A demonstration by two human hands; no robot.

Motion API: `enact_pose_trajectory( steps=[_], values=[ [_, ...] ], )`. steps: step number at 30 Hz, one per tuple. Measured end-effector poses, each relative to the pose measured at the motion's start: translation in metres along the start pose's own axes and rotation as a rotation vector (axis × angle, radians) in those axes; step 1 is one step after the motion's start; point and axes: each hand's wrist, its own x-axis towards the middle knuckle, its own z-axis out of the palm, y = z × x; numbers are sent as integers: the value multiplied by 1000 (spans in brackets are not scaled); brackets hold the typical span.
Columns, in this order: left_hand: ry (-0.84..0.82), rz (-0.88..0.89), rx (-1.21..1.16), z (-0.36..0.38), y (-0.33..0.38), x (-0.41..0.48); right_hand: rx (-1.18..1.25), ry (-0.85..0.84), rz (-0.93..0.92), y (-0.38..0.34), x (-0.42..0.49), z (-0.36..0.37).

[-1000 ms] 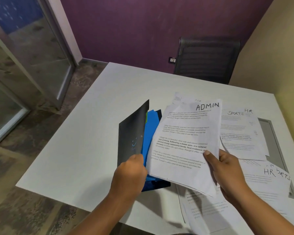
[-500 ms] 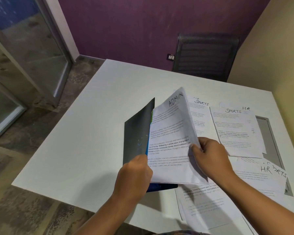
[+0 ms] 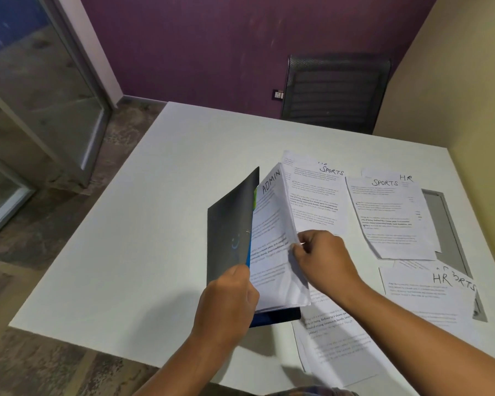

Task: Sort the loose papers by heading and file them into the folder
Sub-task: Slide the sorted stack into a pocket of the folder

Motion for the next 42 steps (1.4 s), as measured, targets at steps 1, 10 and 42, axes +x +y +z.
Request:
enact_pose_trajectory(
  steps=[1,10,42],
  values=[
    [-15,-8,-17,-1,3,0,-14,-3,3,0,1,3],
    [-138,-65,9,3,15,5,-362,-109,10,-17,16,33],
    [-588,63,733,96,-15,41,-223,-214,543,235,-96,-16]
  ],
)
